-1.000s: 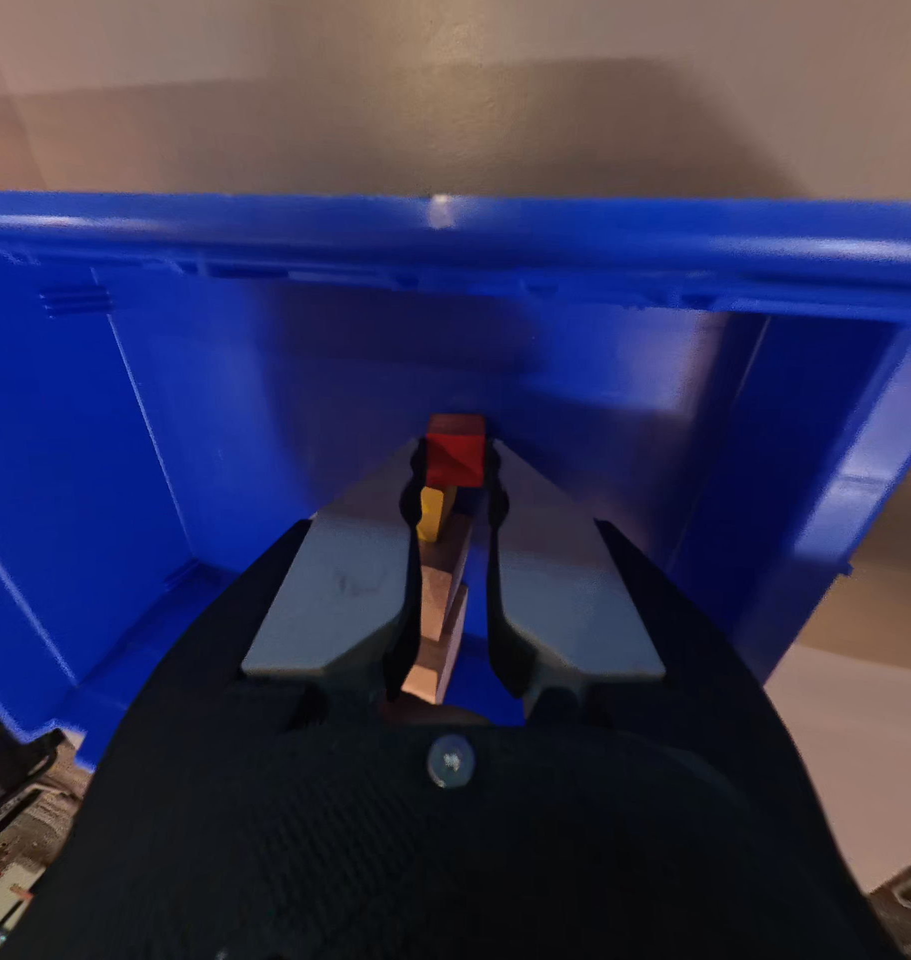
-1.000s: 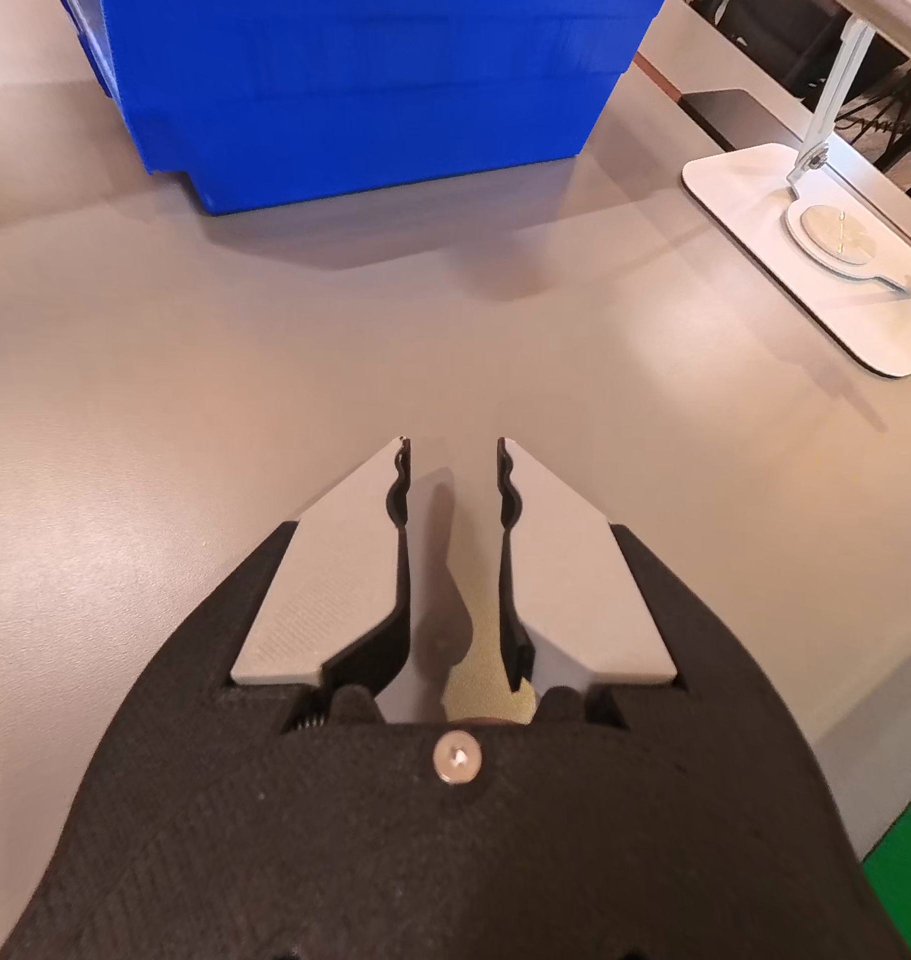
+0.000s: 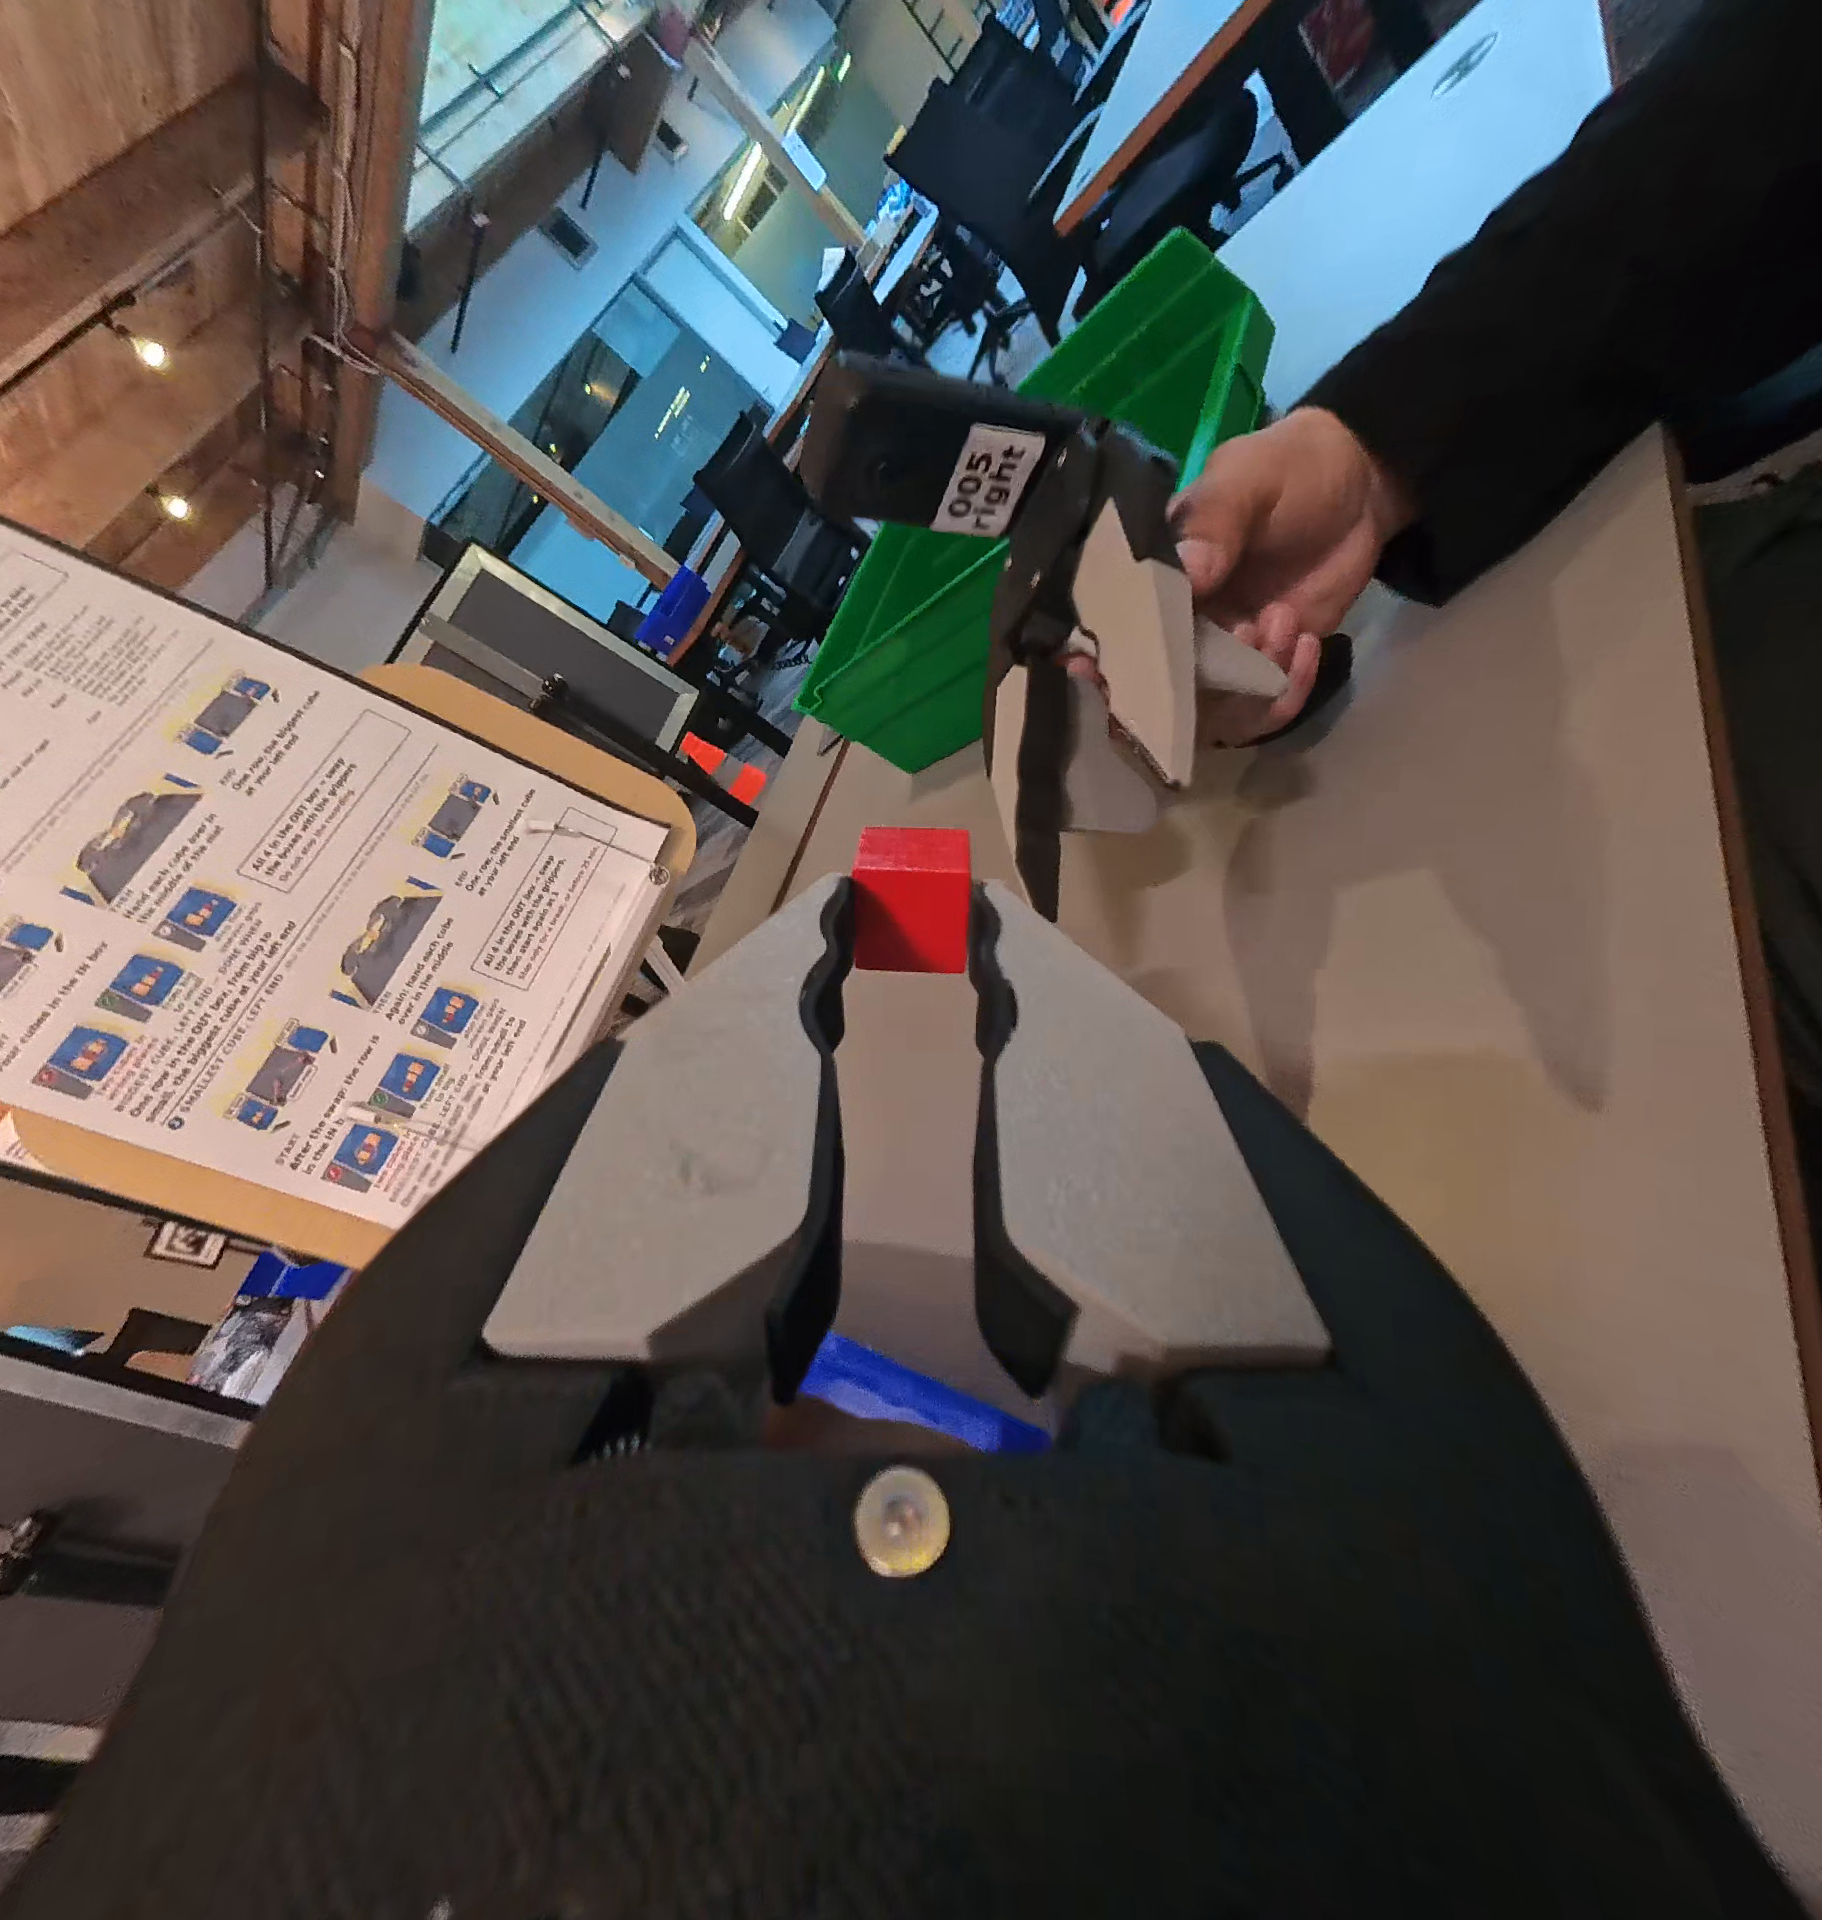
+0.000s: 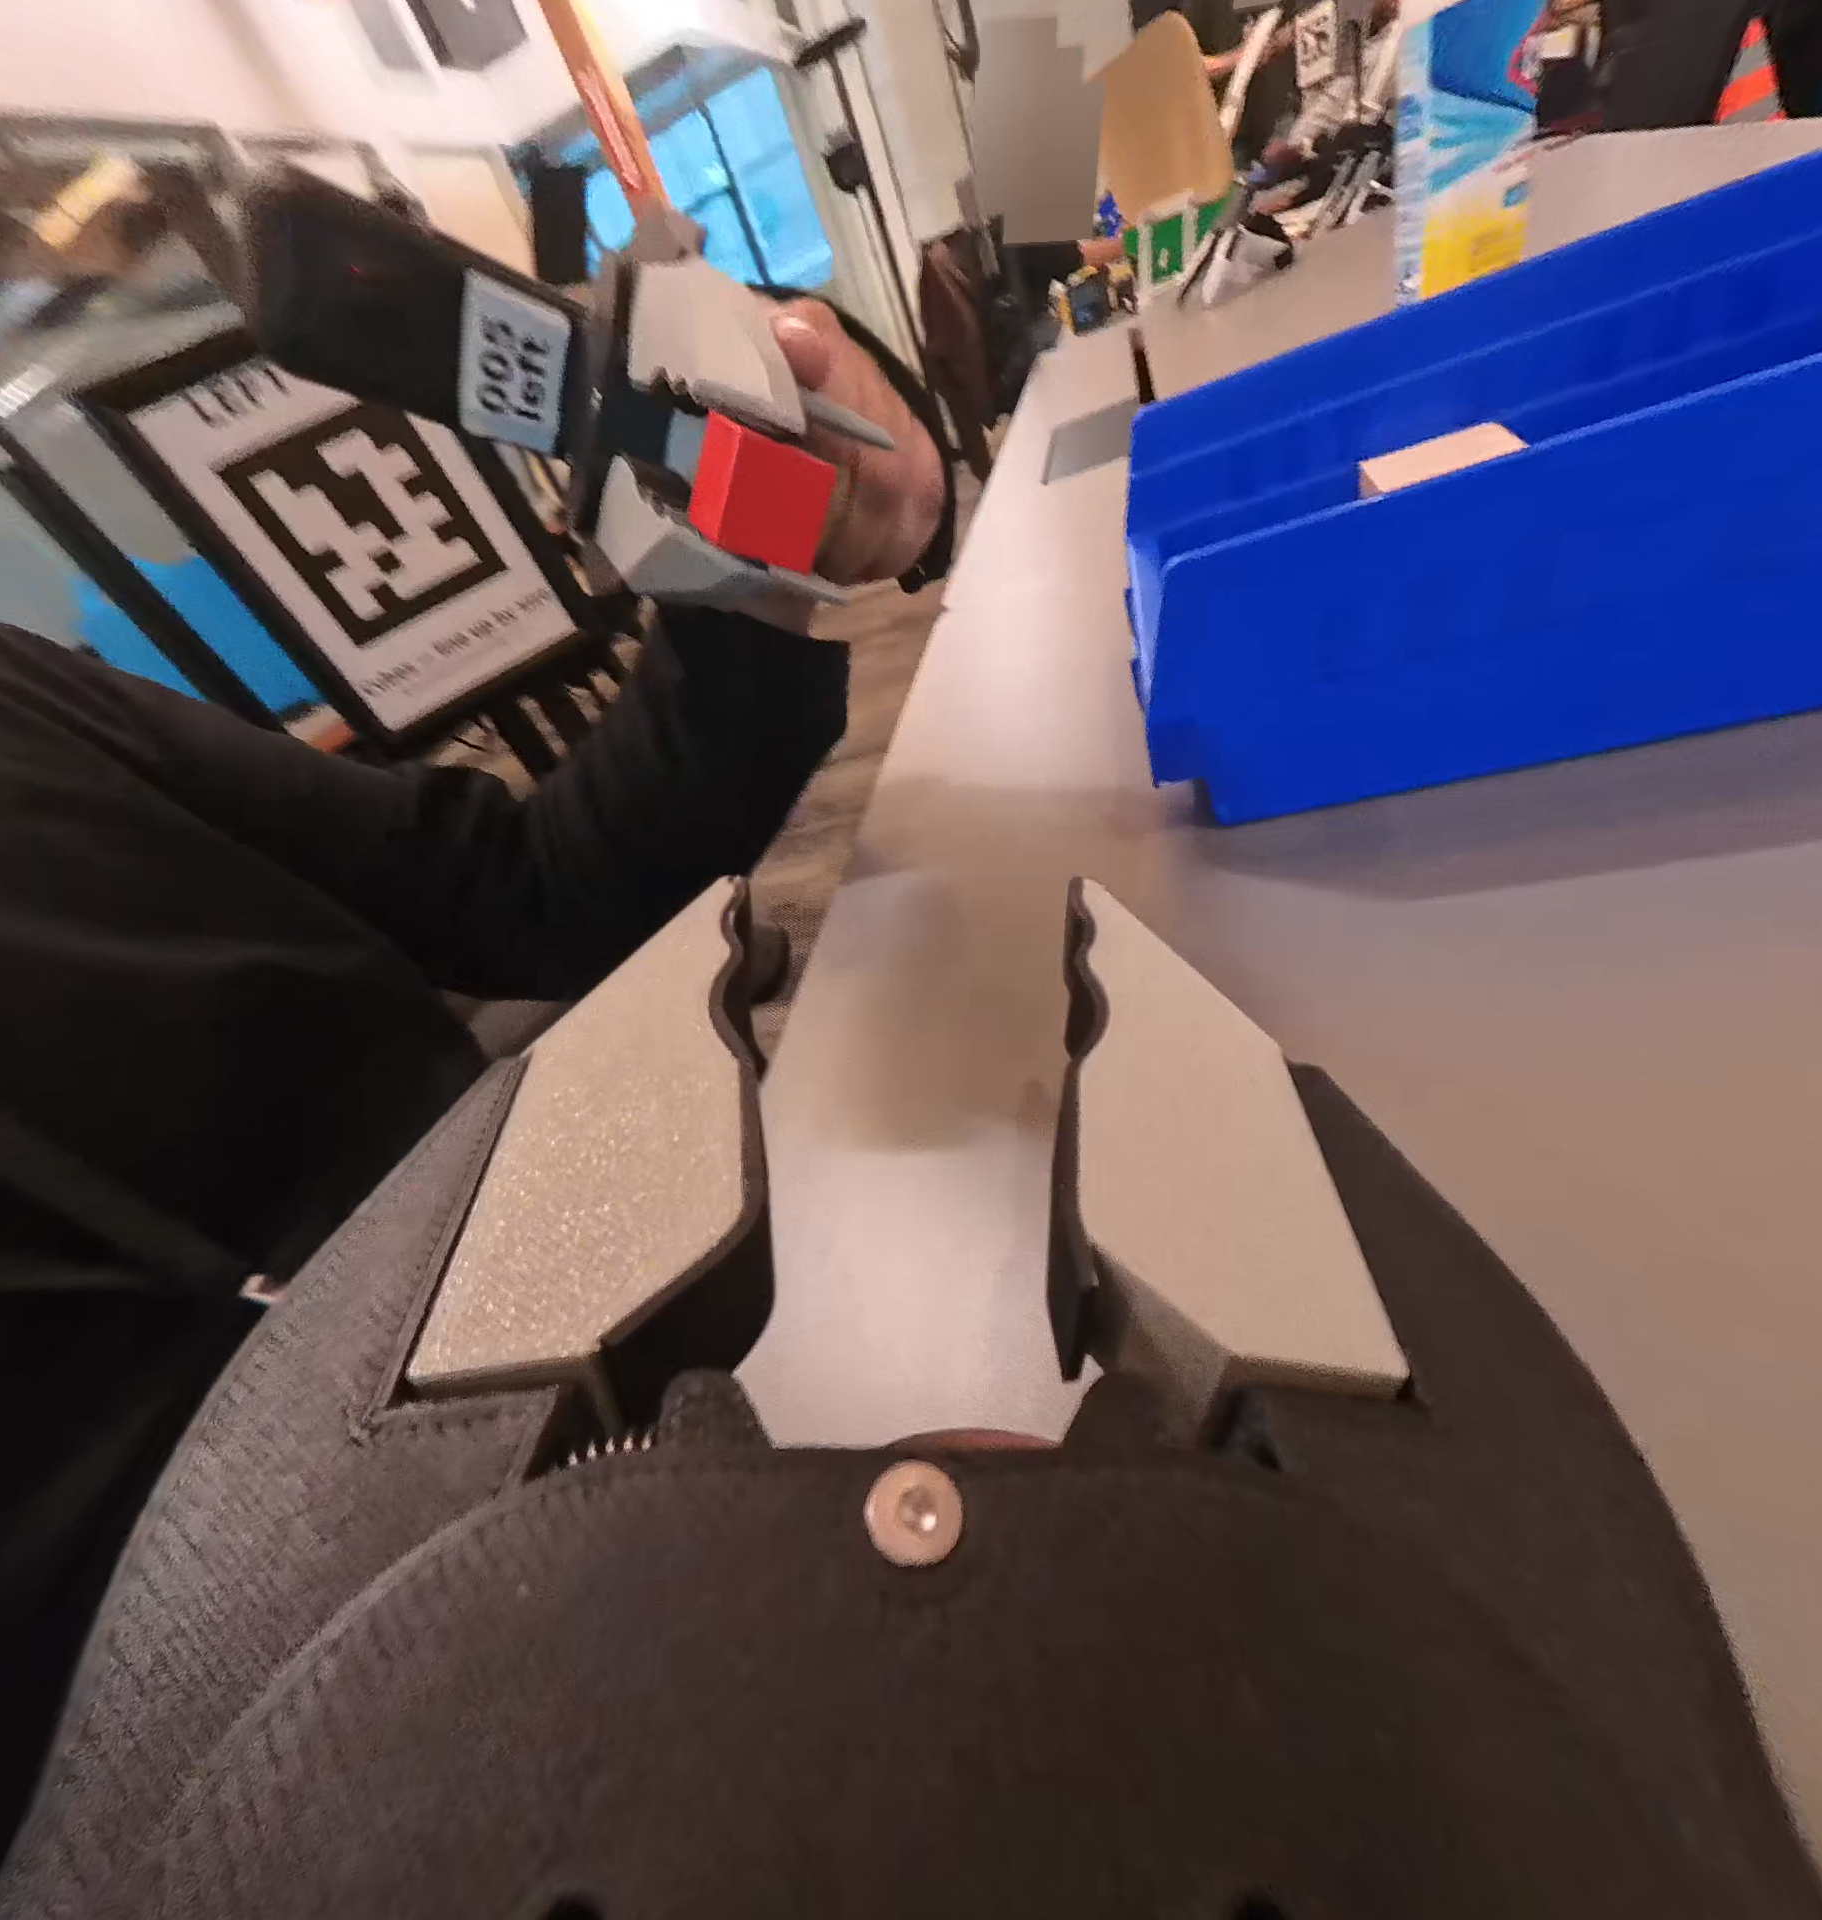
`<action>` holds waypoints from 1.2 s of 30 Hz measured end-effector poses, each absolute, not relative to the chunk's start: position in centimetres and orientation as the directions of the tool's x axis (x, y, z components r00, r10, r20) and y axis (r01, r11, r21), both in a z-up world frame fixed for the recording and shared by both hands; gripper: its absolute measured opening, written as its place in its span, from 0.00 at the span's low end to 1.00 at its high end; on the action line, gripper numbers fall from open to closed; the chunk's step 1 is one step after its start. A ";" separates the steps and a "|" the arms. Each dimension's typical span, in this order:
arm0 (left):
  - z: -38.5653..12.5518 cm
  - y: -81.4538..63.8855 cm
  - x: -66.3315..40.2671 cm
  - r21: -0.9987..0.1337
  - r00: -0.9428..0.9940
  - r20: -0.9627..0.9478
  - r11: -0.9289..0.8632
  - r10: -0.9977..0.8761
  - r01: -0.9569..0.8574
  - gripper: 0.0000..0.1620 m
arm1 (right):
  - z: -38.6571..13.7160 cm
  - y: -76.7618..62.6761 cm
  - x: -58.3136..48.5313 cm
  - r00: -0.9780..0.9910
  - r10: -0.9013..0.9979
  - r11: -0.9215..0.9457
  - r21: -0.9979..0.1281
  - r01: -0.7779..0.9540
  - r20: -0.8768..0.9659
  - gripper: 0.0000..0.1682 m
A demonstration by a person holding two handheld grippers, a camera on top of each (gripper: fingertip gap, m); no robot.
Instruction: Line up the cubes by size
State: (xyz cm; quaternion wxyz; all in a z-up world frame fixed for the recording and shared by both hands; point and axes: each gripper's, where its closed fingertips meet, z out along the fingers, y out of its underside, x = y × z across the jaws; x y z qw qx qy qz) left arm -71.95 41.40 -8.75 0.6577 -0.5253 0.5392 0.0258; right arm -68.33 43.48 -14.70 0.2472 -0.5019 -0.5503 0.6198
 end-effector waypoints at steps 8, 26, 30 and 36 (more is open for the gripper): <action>-9.4 42.1 -70.9 -0.675 0.398 -0.725 0.465 -0.562 -0.573 0.12 | -13.4 43.3 -67.8 -0.409 0.823 -0.334 -0.918 0.212 -0.394 0.33; -11.6 42.9 -70.6 -0.664 0.369 -0.725 0.446 -0.582 -0.600 0.12 | -13.4 43.1 -67.9 -0.425 0.805 -0.354 -0.910 0.217 -0.415 0.33; -11.7 42.8 -70.4 -0.661 0.363 -0.725 0.445 -0.585 -0.604 0.12 | -13.1 42.9 -67.8 -0.436 0.798 -0.359 -0.910 0.209 -0.416 0.33; -11.6 42.7 -70.2 -0.668 0.368 -0.722 0.453 -0.585 -0.590 0.12 | -12.8 42.8 -67.6 -0.446 0.790 -0.368 -0.907 0.203 -0.420 0.33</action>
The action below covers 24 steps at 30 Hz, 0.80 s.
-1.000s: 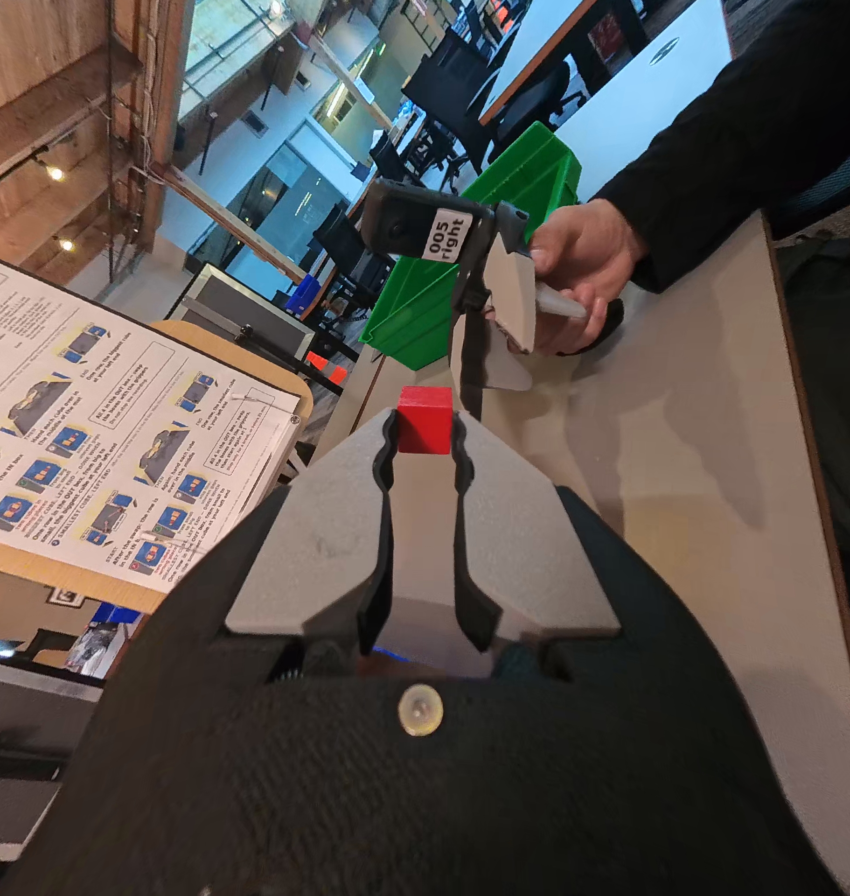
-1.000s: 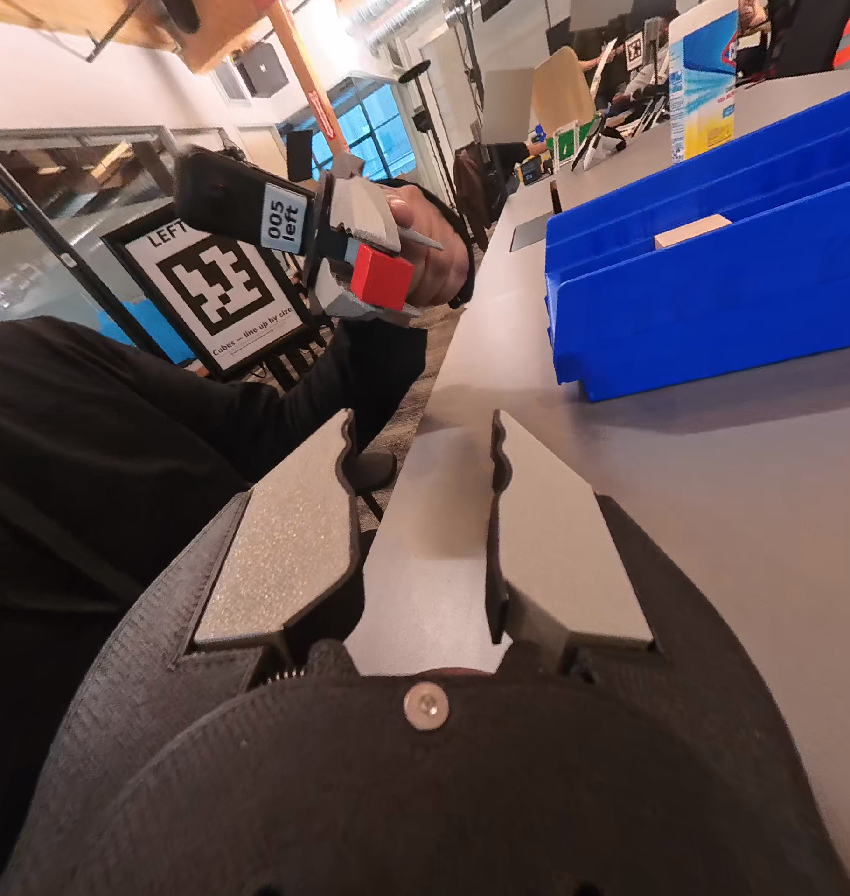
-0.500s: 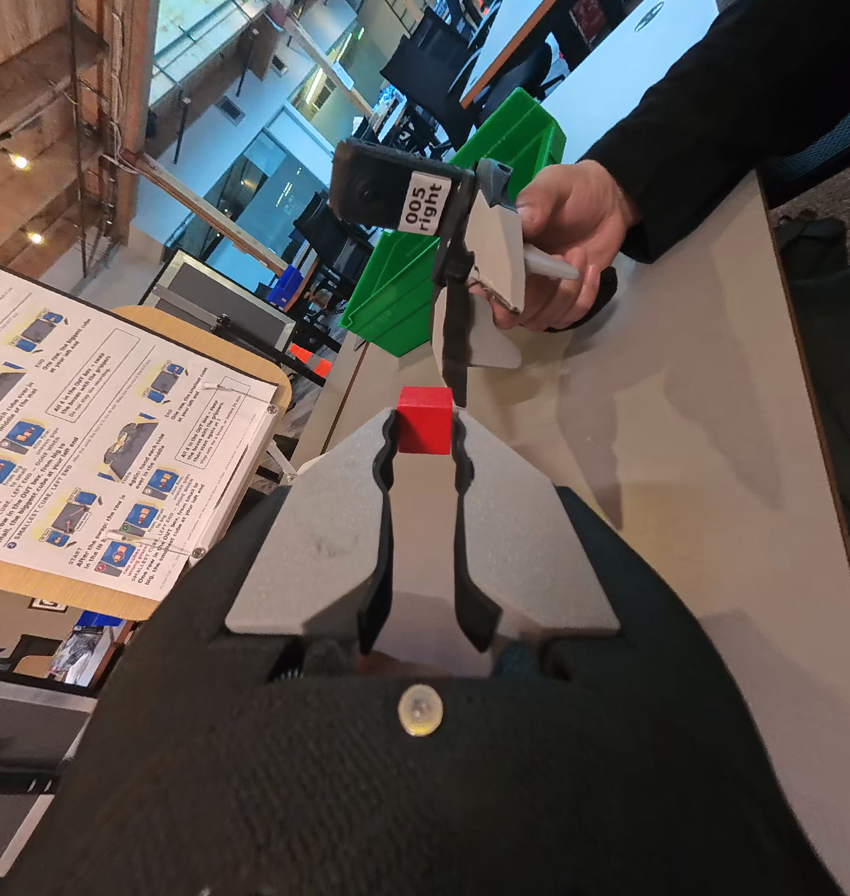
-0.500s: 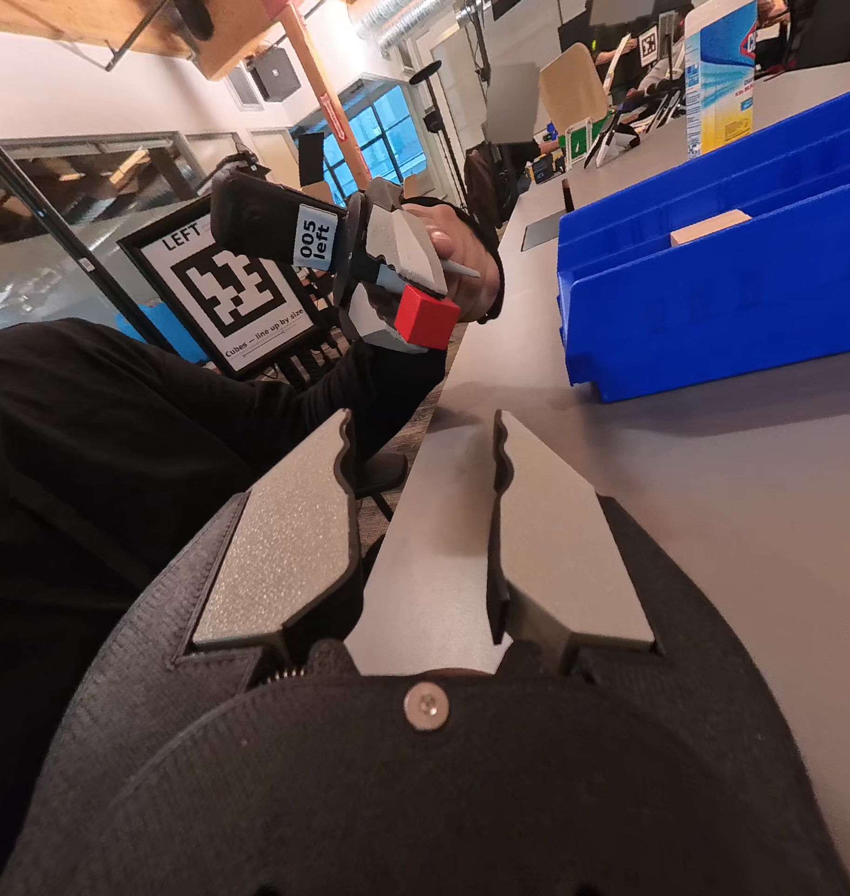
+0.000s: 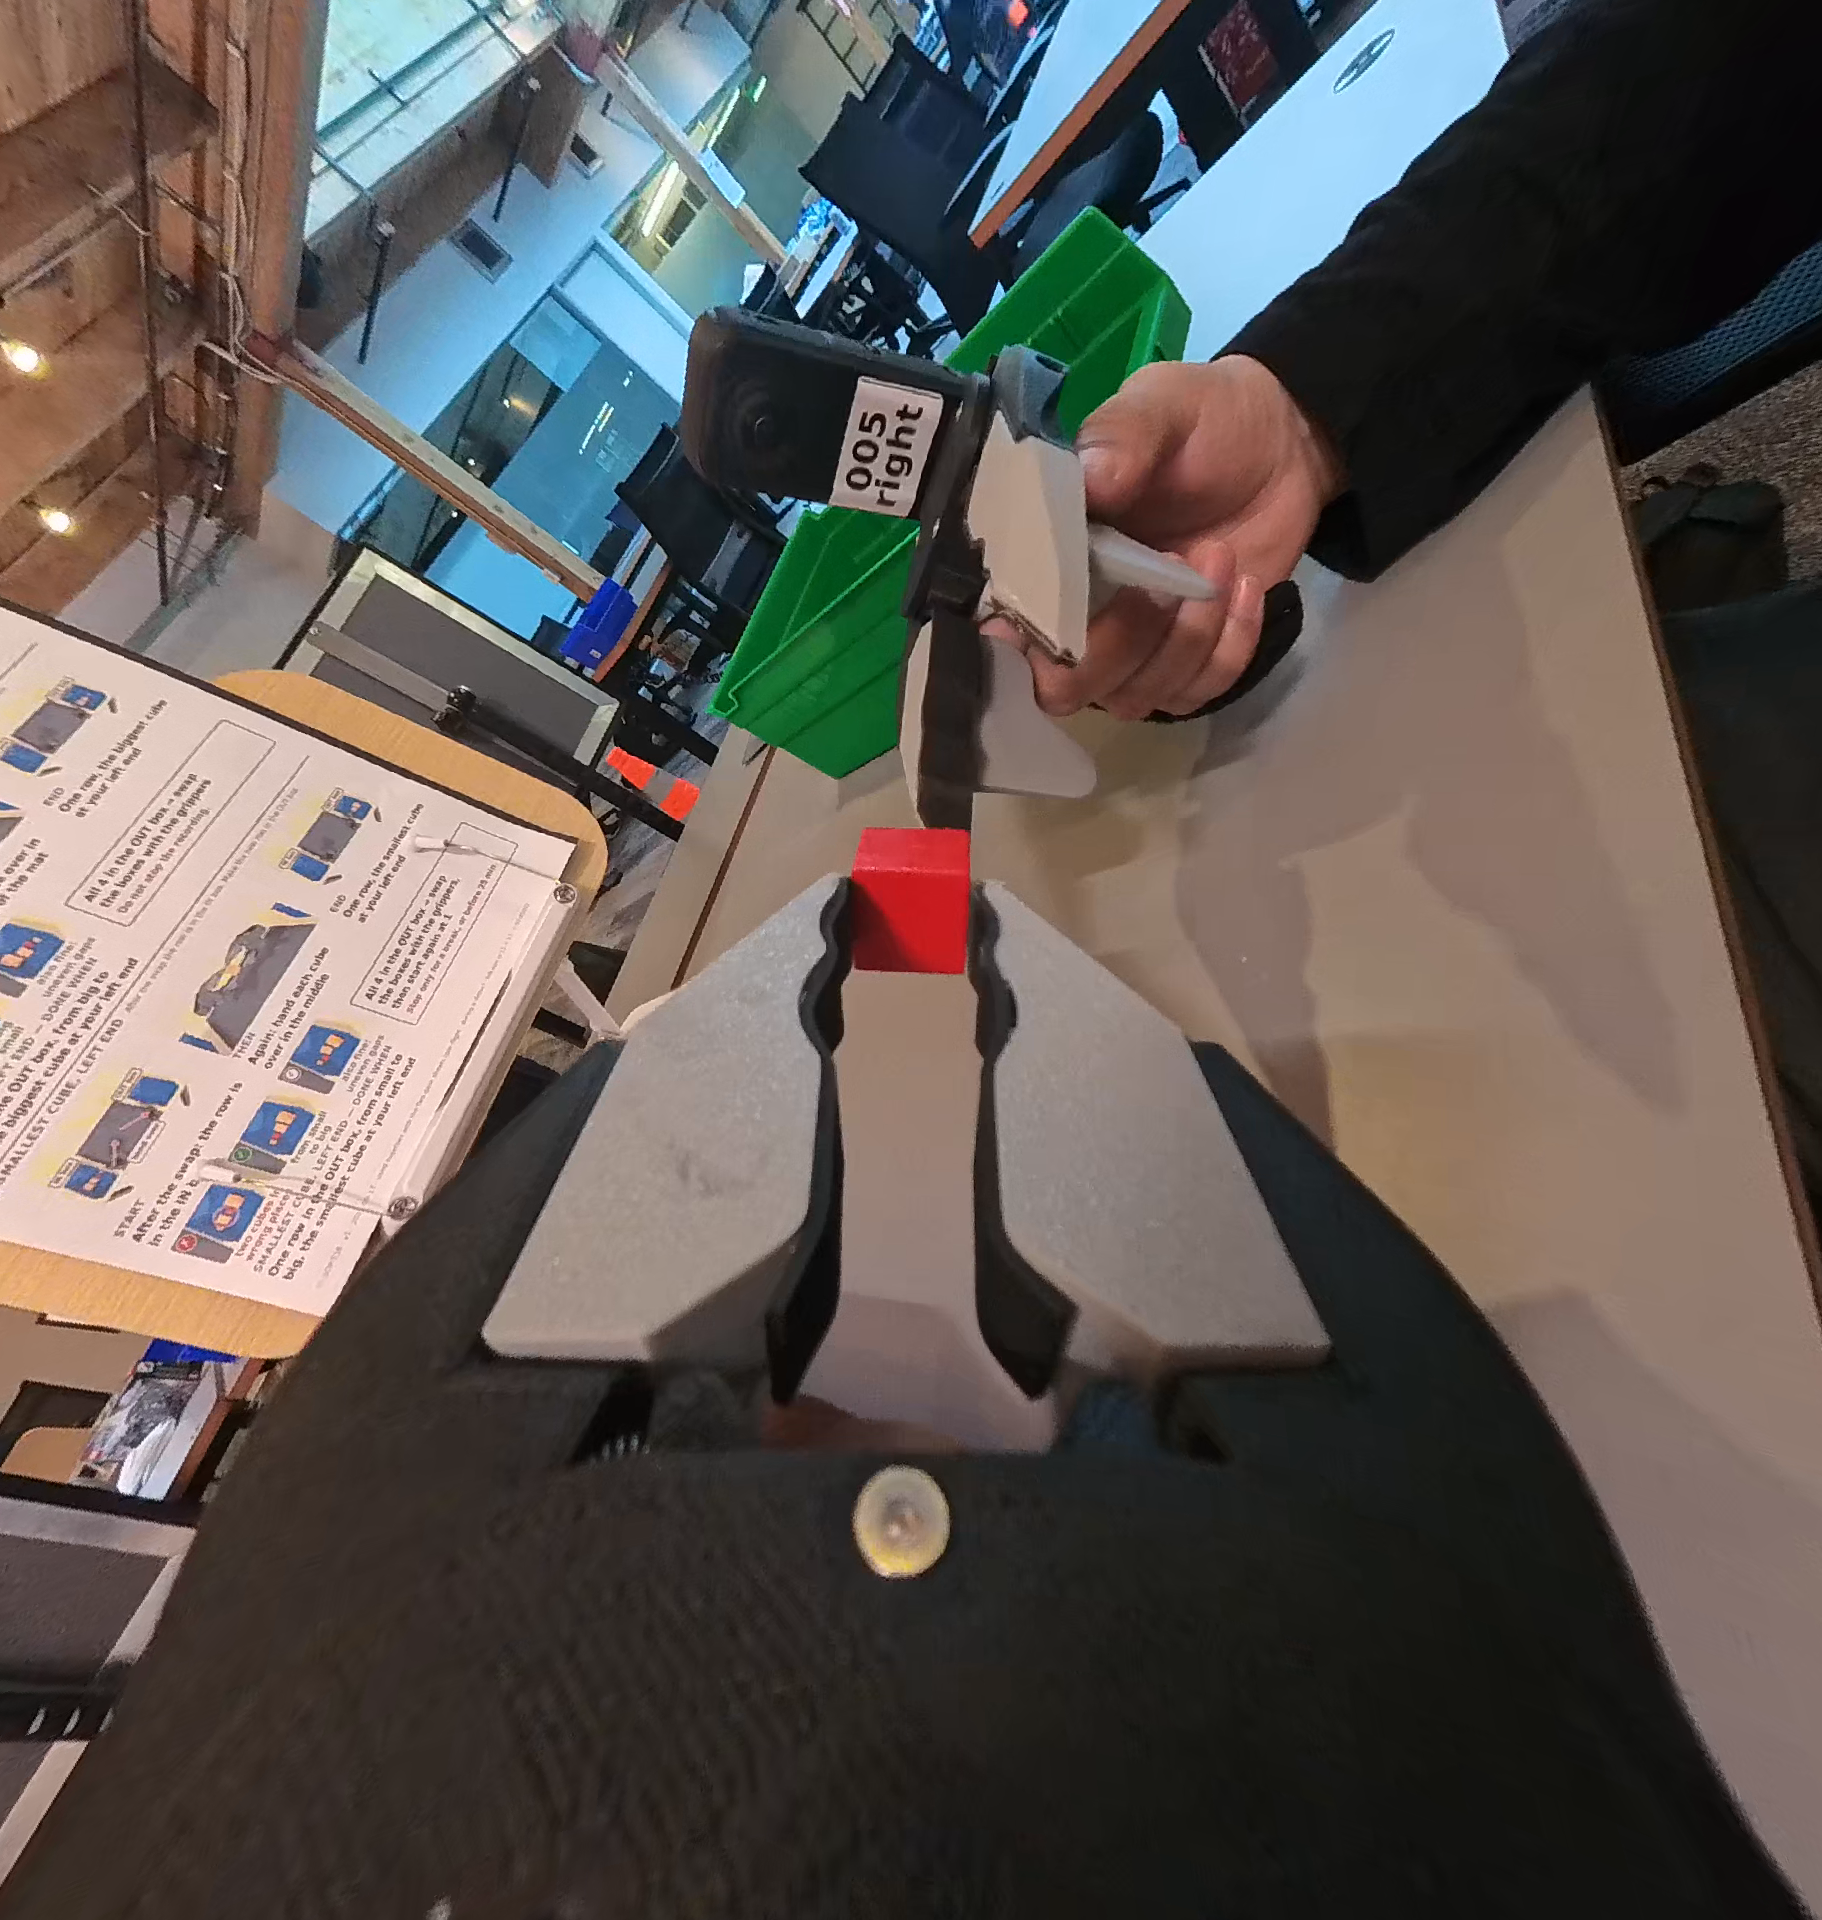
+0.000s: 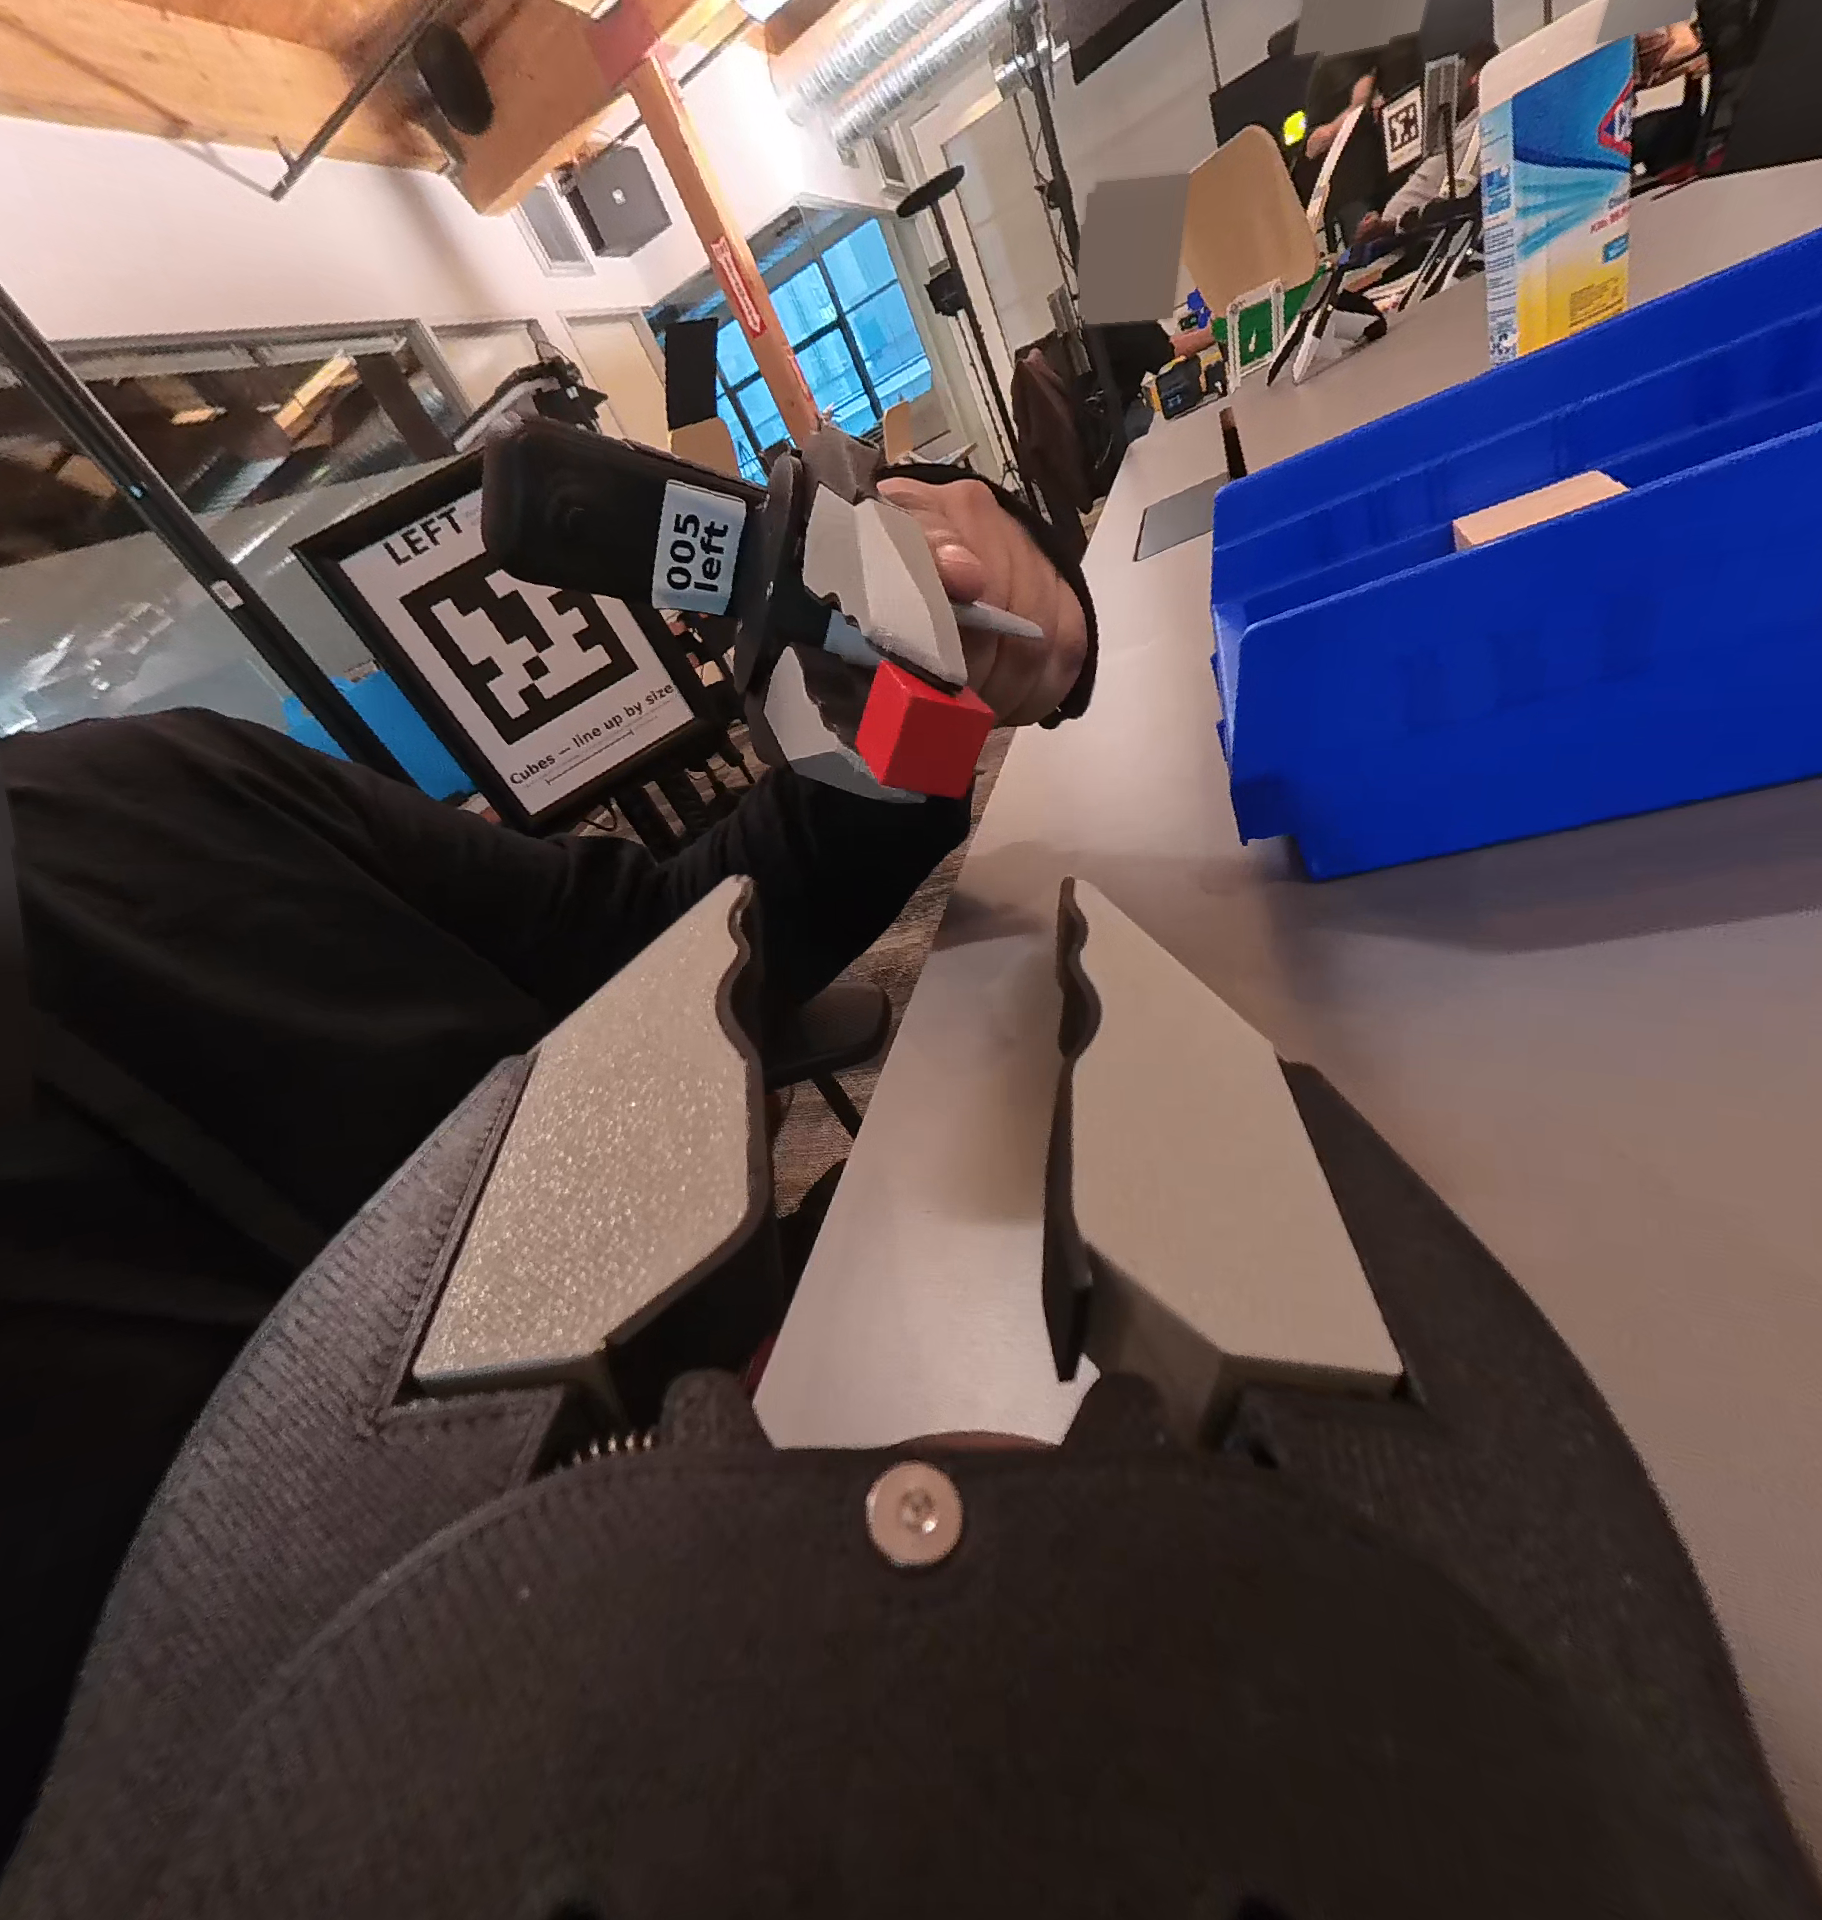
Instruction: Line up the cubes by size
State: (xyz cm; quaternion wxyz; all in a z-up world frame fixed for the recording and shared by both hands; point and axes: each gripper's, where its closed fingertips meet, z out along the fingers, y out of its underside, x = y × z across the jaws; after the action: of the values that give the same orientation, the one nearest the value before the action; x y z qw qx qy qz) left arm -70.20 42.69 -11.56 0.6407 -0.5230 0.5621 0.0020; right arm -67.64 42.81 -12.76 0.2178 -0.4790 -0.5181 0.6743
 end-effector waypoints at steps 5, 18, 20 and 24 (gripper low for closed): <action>-11.4 42.6 -69.7 -0.672 0.371 -0.723 0.471 -0.583 -0.571 0.12 | -12.3 42.4 -67.5 -0.471 0.766 -0.390 -0.899 0.201 -0.438 0.32; -12.0 42.4 -68.4 -0.663 0.332 -0.727 0.489 -0.601 -0.567 0.12 | -12.5 41.5 -68.1 -0.500 0.719 -0.426 -0.875 0.232 -0.483 0.32; -12.1 42.3 -68.2 -0.662 0.324 -0.726 0.489 -0.606 -0.568 0.12 | -12.5 41.5 -68.1 -0.500 0.718 -0.425 -0.874 0.235 -0.484 0.32; -12.3 42.1 -67.7 -0.664 0.312 -0.722 0.492 -0.617 -0.563 0.12 | -12.2 41.6 -68.1 -0.499 0.714 -0.441 -0.869 0.224 -0.491 0.31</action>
State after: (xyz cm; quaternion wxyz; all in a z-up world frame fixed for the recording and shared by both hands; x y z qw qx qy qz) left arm -67.67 42.15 -12.34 0.6346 -0.5034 0.5860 -0.0214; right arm -68.08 41.64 -12.24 0.1732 -0.4695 -0.4995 0.7072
